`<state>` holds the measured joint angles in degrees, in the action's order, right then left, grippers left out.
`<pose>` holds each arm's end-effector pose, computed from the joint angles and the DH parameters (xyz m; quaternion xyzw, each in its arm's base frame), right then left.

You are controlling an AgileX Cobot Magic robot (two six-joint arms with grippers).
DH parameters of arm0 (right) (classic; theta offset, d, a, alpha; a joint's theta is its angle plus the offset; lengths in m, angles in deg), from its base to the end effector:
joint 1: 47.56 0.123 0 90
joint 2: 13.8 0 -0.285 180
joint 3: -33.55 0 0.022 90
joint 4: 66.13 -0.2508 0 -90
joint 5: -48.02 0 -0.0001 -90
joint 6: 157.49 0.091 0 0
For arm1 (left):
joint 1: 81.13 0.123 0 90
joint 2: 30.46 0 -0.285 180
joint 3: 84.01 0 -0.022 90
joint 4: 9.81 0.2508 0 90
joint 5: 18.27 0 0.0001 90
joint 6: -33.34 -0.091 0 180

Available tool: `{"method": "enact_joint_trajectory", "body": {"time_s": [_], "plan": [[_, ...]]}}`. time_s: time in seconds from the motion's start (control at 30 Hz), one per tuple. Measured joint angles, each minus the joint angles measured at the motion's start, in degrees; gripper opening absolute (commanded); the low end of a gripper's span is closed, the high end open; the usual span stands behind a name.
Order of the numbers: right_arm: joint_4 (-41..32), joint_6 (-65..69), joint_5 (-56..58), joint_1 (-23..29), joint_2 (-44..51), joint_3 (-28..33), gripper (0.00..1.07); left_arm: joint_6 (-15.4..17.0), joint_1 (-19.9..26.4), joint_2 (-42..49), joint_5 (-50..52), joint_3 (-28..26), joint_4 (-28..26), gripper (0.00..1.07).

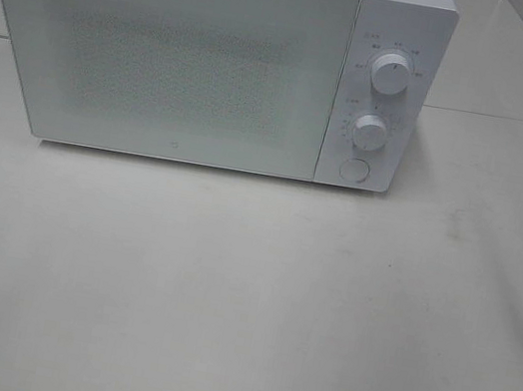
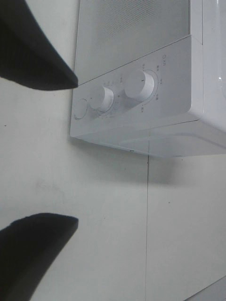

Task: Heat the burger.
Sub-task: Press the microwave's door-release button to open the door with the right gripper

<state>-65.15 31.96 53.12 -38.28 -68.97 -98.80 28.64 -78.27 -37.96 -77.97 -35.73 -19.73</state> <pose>0.1710 0.0278 0.2947 -0.0052 0.8086 0.0902 0.5814 -0.0054 -0.0138 0.2812 0.0165 0.8423 -0.0512 0.5363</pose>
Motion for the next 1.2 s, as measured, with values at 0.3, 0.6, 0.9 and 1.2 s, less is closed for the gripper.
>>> {"method": "enact_joint_trajectory", "body": {"time_s": [0.3,0.6,0.9,1.2], "plan": [[0.1,0.0,-12.3,0.0,-7.0,3.6,0.71,0.0,0.0,0.0,0.0,0.0,0.0,1.00],[-3.7,-3.7,-30.0,0.0,-11.1,12.4,0.71,0.0,0.0,0.0,0.0,0.0,0.0,1.00],[-12.5,-11.1,-42.3,0.0,-17.5,16.0,0.71,0.0,0.0,0.0,0.0,0.0,0.0,1.00],[-17.9,-14.7,-48.8,4.6,-24.0,16.0,0.71,0.0,0.0,0.0,0.0,0.0,0.0,1.00]]}}
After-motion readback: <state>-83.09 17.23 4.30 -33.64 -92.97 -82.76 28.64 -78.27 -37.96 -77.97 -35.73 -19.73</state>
